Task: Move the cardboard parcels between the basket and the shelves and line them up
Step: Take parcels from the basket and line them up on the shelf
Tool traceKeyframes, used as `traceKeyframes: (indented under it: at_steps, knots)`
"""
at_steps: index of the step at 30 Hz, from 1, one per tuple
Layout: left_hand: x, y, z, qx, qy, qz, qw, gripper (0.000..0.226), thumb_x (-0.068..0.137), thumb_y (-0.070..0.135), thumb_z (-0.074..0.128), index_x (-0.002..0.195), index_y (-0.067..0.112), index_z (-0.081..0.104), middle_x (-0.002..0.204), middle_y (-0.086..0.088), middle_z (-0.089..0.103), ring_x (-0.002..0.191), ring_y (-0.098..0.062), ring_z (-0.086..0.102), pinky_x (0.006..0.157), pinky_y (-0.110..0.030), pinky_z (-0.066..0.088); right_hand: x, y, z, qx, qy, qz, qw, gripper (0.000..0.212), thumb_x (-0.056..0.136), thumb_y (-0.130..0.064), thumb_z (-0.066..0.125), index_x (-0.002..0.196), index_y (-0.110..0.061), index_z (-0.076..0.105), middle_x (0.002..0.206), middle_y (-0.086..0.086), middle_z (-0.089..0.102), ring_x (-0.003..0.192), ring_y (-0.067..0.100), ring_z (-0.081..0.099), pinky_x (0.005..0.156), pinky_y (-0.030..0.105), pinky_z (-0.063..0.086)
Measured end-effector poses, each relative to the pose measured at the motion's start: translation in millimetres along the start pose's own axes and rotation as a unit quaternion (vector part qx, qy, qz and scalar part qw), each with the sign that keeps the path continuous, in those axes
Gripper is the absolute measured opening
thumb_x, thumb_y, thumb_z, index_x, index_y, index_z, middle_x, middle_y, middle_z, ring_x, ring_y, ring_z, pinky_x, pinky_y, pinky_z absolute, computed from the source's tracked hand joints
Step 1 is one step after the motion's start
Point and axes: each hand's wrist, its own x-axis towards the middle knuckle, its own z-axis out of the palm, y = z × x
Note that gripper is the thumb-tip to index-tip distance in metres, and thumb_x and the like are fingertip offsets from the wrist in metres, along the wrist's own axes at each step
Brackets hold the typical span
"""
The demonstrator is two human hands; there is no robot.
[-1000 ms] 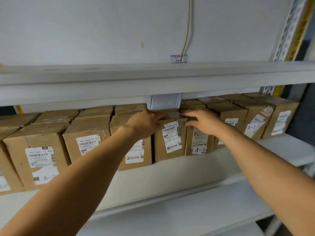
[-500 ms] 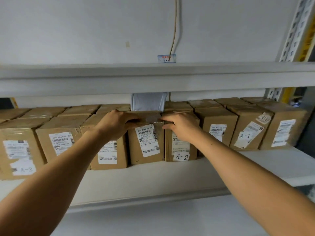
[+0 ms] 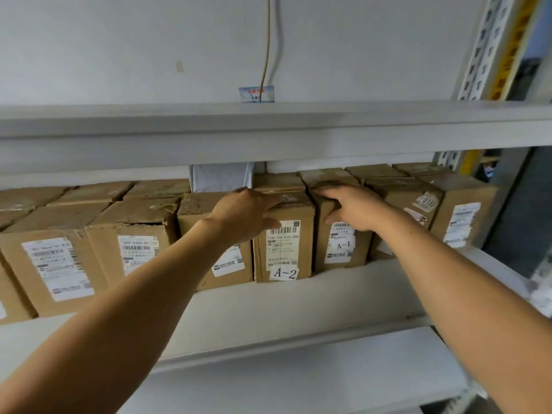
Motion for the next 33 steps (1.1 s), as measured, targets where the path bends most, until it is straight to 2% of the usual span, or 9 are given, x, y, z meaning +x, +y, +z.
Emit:
traceKeyframes:
  at_steps: [3,6,10,13,17,21,24,30,33]
  knots:
    - [5.1,-5.0,5.8,0.013,-0.006,-0.011,1.000,0.045,0.106,0.044,0.051,0.150,0.036,0.046,0.113,-0.005,0.072,0.094,-0.023,0.071,0.084,-0.042,0.063,0.8,-0.8,6.0,0.010,0.017,0.009,1.000,0.079,0.089,-0.023,0.083,0.155,-0.041,0.046,0.156,0.000,0.054,0.138,0.025,0.054,0.113,0.043,0.048]
    - [8.2,-8.3,8.6,0.019,0.000,-0.005,1.000,0.042,0.106,0.043,0.051,0.147,0.035,0.050,0.115,-0.006,0.074,0.095,-0.027,0.073,0.084,-0.046,0.063,1.7,-8.9,4.3,-0.014,0.016,0.018,1.000,0.073,0.091,-0.027,0.081,0.155,-0.038,0.047,0.153,0.002,0.058,0.132,0.025,0.059,0.107,0.041,0.051]
    - [6.6,-8.0,11.0,0.019,0.007,-0.006,1.000,0.049,0.105,0.045,0.053,0.152,0.034,0.048,0.116,-0.007,0.075,0.097,-0.027,0.074,0.086,-0.046,0.063,-4.6,-9.6,-6.8,0.011,0.009,0.018,1.000,0.067,0.094,-0.033,0.078,0.155,-0.035,0.050,0.162,-0.001,0.047,0.145,0.026,0.047,0.112,0.036,0.040]
    - [6.8,-2.3,12.9,0.021,0.003,-0.007,1.000,0.041,0.106,0.040,0.056,0.144,0.026,0.054,0.095,-0.001,0.068,0.086,-0.022,0.071,0.081,-0.040,0.063,-13.8,-4.8,-5.0,0.054,0.001,0.007,0.999,0.065,0.095,-0.031,0.077,0.154,-0.039,0.051,0.163,-0.003,0.046,0.147,0.023,0.045,0.118,0.035,0.038]
    - [16.7,23.7,6.6,-0.016,0.059,0.016,0.998,0.034,0.102,0.041,0.063,0.129,0.020,0.063,0.104,-0.003,0.074,0.088,-0.020,0.073,0.076,-0.033,0.061,-29.3,5.4,-5.5,0.090,0.039,-0.015,0.995,0.065,0.098,-0.024,0.074,0.156,-0.034,0.047,0.160,-0.002,0.050,0.127,0.008,0.059,0.098,0.014,0.040]
    - [41.0,64.0,-3.3,-0.044,0.078,0.056,0.994,0.037,0.098,0.042,0.068,0.129,0.021,0.061,0.108,-0.001,0.073,0.091,-0.020,0.073,0.078,-0.041,0.064,-51.1,53.1,-36.9,0.073,0.108,0.019,0.991,0.074,0.094,-0.035,0.077,0.159,-0.041,0.040,0.160,-0.004,0.048,0.140,0.021,0.050,0.105,0.031,0.042]
    - [64.4,95.6,-0.8,-0.034,0.051,0.057,0.997,0.031,0.101,0.045,0.063,0.123,0.024,0.059,0.106,0.003,0.068,0.089,-0.017,0.069,0.079,-0.039,0.061,-61.9,105.0,-59.6,0.027,0.091,0.068,0.993,0.085,0.089,-0.037,0.082,0.161,-0.040,0.037,0.163,0.001,0.045,0.143,0.025,0.048,0.111,0.037,0.042]
    - [94.4,124.6,17.1,0.009,0.029,0.038,0.999,0.041,0.100,0.055,0.055,0.134,0.032,0.058,0.118,0.005,0.072,0.096,-0.018,0.073,0.084,-0.034,0.062,-36.3,156.0,-64.8,-0.026,0.016,0.017,0.999,0.092,0.089,-0.029,0.084,0.164,-0.035,0.031,0.172,-0.004,0.029,0.154,0.024,0.033,0.119,0.034,0.031]
    - [96.5,125.4,22.0,0.021,0.030,0.032,0.999,0.042,0.101,0.052,0.058,0.135,0.027,0.063,0.116,0.003,0.074,0.096,-0.022,0.074,0.082,-0.034,0.061,-21.9,173.8,-58.5,-0.020,0.015,-0.013,1.000,0.081,0.092,-0.027,0.081,0.160,-0.039,0.038,0.166,-0.005,0.040,0.148,0.024,0.042,0.110,0.030,0.038]
